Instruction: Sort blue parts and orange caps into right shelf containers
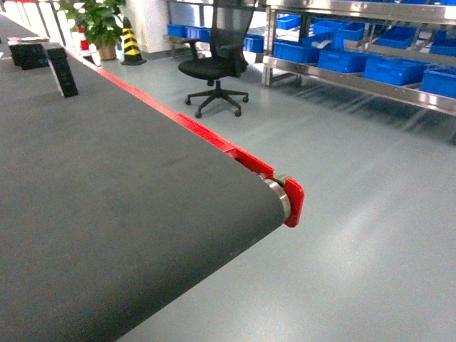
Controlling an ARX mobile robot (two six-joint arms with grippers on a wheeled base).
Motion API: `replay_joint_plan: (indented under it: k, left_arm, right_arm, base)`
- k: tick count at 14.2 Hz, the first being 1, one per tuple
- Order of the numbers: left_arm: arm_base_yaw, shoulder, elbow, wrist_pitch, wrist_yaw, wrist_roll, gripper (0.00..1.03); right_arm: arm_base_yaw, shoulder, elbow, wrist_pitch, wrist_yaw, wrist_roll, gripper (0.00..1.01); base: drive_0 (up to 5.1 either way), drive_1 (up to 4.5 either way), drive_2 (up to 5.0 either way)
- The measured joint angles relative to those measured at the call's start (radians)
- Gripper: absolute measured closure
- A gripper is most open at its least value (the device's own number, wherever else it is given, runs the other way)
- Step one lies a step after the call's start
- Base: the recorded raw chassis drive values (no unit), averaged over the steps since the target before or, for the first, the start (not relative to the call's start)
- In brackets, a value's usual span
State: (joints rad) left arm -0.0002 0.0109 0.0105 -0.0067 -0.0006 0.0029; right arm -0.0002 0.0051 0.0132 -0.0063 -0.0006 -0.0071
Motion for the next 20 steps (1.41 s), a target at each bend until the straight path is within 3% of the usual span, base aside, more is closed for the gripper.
replay_joint_plan:
  k: [20]
  left_arm:
    - [0.000,0.000,0.000,0.000,0.000,0.000,0.60]
  right_arm:
    - [0.000,0.000,0.000,0.000,0.000,0.000,0.57]
  base:
    - [-1.6,-1.61,-1.6]
